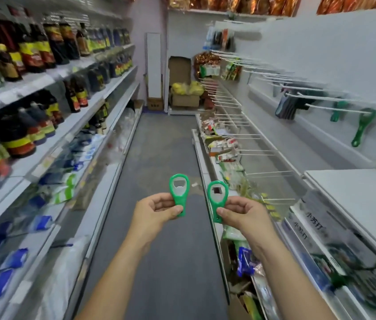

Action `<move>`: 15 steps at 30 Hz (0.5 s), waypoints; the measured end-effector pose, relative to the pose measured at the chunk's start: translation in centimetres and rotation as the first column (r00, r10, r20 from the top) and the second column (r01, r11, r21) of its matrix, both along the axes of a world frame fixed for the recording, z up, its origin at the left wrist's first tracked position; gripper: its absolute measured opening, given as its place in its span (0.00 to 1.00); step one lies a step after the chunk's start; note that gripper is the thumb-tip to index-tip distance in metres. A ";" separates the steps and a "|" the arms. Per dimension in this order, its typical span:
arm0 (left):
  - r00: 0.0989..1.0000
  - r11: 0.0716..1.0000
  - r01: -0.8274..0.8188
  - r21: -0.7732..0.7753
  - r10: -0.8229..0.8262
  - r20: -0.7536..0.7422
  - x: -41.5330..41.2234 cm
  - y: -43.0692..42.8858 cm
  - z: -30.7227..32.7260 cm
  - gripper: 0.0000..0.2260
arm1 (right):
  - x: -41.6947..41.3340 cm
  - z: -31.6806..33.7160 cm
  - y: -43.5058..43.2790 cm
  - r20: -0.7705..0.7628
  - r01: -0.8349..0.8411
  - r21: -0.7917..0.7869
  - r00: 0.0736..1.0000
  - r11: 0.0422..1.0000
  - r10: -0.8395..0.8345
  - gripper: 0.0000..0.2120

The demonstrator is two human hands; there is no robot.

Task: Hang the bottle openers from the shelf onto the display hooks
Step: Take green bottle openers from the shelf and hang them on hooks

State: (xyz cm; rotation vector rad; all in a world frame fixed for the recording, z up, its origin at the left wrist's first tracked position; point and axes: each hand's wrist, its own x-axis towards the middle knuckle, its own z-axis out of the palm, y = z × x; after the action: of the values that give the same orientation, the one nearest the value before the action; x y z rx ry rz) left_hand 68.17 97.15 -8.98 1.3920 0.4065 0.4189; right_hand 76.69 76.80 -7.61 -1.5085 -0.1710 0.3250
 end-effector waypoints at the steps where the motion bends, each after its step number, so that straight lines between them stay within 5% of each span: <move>1: 1.000 1.000 0.015 -0.001 -0.015 0.001 2.1 1.3 0.0 0.12 | 1.7 0.0 1.1 -0.005 0.012 -0.003 1.000 1.000 -0.012 0.13; 15: 0.973 0.971 0.233 0.046 -0.233 -0.003 33.6 6.3 0.2 0.14 | 29.3 -0.8 5.1 -0.012 0.249 0.042 0.968 0.968 -0.249 0.11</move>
State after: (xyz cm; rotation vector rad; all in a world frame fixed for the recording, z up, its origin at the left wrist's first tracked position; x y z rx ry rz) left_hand 101.73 103.44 -8.74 1.4644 0.2288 0.2385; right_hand 106.02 81.85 -8.43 -1.4667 0.0174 0.1235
